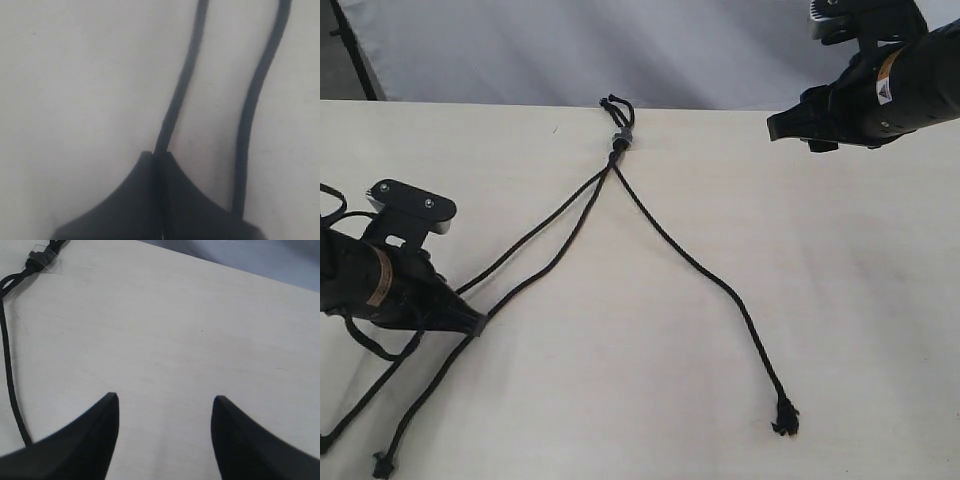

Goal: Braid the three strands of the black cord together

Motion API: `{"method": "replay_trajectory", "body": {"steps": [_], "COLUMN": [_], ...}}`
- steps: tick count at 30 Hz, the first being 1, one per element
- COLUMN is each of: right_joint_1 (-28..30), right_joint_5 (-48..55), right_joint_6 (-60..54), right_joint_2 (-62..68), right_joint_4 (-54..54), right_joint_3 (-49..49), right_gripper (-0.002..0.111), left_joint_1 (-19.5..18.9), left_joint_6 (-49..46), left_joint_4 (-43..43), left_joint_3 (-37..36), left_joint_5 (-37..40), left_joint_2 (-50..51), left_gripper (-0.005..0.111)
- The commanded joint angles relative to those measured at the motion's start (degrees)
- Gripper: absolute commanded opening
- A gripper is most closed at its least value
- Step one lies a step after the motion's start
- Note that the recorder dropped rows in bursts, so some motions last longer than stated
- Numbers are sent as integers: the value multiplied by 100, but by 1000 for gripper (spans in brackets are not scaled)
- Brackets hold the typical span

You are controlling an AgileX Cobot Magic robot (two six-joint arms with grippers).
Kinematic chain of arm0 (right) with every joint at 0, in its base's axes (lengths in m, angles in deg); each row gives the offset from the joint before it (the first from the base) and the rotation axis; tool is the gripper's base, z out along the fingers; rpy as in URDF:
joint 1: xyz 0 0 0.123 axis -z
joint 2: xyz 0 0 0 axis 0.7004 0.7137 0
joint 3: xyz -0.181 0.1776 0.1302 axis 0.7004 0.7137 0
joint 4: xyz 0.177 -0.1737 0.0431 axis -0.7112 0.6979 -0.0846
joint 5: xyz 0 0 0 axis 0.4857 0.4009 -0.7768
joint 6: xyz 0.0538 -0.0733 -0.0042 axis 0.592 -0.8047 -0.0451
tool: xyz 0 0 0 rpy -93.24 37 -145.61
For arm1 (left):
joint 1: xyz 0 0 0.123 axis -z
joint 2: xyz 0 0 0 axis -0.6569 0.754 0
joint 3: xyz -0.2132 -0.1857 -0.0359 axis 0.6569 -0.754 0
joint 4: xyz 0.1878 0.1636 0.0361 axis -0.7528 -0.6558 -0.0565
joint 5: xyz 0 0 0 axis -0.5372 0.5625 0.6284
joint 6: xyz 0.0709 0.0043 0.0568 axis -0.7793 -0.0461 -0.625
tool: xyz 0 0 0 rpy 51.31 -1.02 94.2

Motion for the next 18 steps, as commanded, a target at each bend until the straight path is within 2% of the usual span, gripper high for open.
{"method": "replay_trajectory", "body": {"steps": [1, 6, 12, 16, 18], "right_joint_1": [25, 25, 25, 25, 25], "right_joint_5": [-56, -82, -82, -82, -82], "right_joint_6": [32, 32, 32, 32, 32], "right_joint_2": [3, 3, 3, 3, 3], "right_joint_4": [48, 48, 27, 27, 27], "right_joint_3": [27, 27, 27, 27, 27], "right_gripper": [53, 53, 53, 53, 53], "left_joint_1": [-10, 307, 1049, 1673, 1961], "left_joint_6": [55, 55, 354, 523, 510], "left_joint_4": [-5, -5, -5, -5, -5], "left_joint_3": [-272, -592, -590, -470, -304], "left_joint_5": [-486, -1048, -1106, -1320, -1011], "left_joint_2": [-51, -51, -51, -51, -74], "left_gripper": [0, 0, 0, 0, 0]}}
